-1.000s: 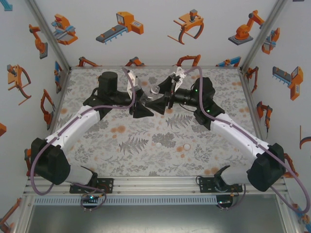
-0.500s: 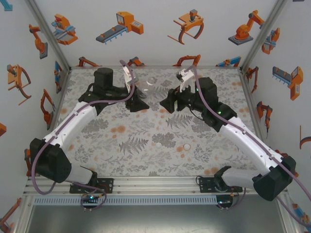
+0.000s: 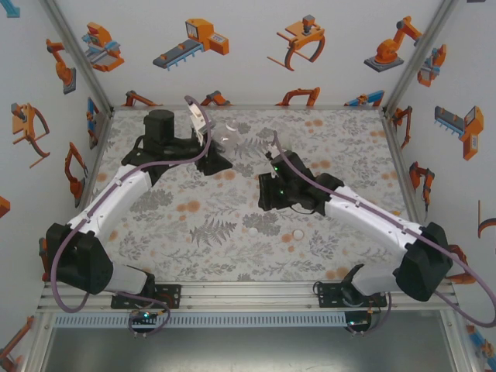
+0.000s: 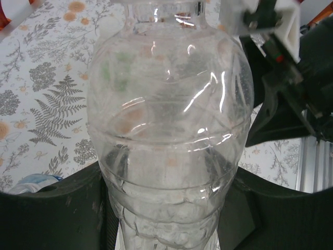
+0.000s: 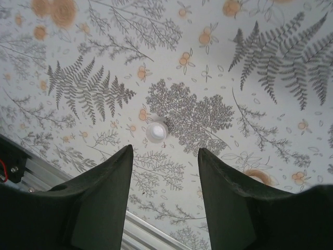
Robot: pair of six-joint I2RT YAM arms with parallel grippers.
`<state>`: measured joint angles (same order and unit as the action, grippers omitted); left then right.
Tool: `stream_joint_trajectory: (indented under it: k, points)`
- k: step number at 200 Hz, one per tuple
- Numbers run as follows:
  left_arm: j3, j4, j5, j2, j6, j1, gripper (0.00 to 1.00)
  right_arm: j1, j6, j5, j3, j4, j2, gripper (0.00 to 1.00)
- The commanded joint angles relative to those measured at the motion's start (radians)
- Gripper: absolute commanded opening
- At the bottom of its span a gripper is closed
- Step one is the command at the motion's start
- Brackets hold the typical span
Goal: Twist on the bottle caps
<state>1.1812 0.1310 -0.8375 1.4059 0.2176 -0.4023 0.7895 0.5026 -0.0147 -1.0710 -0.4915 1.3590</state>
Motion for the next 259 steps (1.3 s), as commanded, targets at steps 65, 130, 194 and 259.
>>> stream_joint_trajectory:
  k: [65,130,194,259]
  points:
    - [-0.002,0.014,0.245,-0.038,-0.010,0.023,0.00,0.145,0.107,0.064,-0.040,-0.017,0.248,0.49]
    - [-0.015,-0.013,0.280,-0.046,-0.029,0.042,0.00,0.181,0.076,0.068,-0.092,-0.023,0.393,0.50]
    - [-0.015,-0.013,0.275,-0.047,-0.031,0.043,0.00,0.189,0.067,0.073,-0.109,-0.032,0.455,0.45]
    - [-0.017,-0.023,0.266,-0.050,-0.041,0.044,0.00,0.188,0.065,0.093,-0.121,-0.052,0.475,0.37]
